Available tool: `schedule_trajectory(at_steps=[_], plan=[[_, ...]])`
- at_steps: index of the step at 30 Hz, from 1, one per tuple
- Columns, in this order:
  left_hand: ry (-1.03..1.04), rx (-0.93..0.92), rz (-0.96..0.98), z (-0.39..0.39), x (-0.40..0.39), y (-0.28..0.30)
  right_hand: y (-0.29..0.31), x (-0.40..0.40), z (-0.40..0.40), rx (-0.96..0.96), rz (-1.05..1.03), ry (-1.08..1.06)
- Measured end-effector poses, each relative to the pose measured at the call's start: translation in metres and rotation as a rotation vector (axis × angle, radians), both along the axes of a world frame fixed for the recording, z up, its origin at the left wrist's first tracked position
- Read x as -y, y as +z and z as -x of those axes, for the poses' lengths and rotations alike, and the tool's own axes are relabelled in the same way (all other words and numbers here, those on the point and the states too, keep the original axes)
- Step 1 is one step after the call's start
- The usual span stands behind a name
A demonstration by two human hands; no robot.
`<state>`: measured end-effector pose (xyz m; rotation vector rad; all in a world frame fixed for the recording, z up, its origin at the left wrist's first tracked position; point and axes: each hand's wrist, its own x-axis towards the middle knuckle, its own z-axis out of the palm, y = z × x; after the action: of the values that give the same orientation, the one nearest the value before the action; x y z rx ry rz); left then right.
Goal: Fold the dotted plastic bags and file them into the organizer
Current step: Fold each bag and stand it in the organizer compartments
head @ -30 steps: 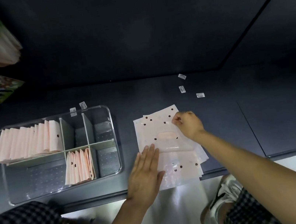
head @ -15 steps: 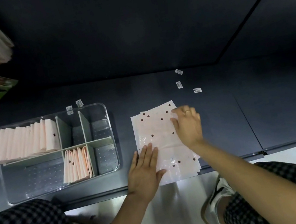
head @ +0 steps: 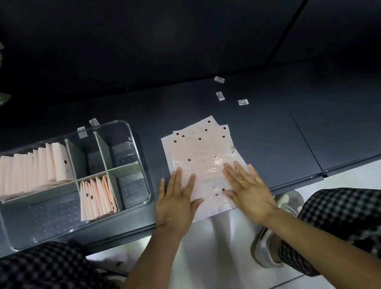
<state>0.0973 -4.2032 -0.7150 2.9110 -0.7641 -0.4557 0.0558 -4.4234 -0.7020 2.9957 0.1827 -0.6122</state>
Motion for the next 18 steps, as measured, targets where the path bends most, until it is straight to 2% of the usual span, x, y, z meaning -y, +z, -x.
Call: schedule_trajectory(at_steps=[4,7,9,11,15,18], plan=[[0.010,-0.014,-0.002,-0.001,-0.002,-0.001,0.006,0.014,0.008,0.062,-0.009,-0.106],[0.022,-0.012,0.008,0.000,-0.001,-0.003,0.017,0.003,-0.001,0.319,-0.175,-0.217],[0.038,-0.017,0.011,0.001,0.001,-0.005,0.020,-0.007,-0.013,0.487,-0.297,-0.208],[0.046,-0.027,0.017,0.001,0.002,-0.005,0.022,-0.017,-0.023,0.475,-0.332,-0.152],[0.061,-0.024,0.023,0.001,0.003,-0.004,0.021,-0.025,-0.045,0.297,-0.312,-0.094],[0.069,-0.030,0.029,0.002,0.004,-0.003,0.019,-0.022,-0.052,0.330,-0.298,0.012]])
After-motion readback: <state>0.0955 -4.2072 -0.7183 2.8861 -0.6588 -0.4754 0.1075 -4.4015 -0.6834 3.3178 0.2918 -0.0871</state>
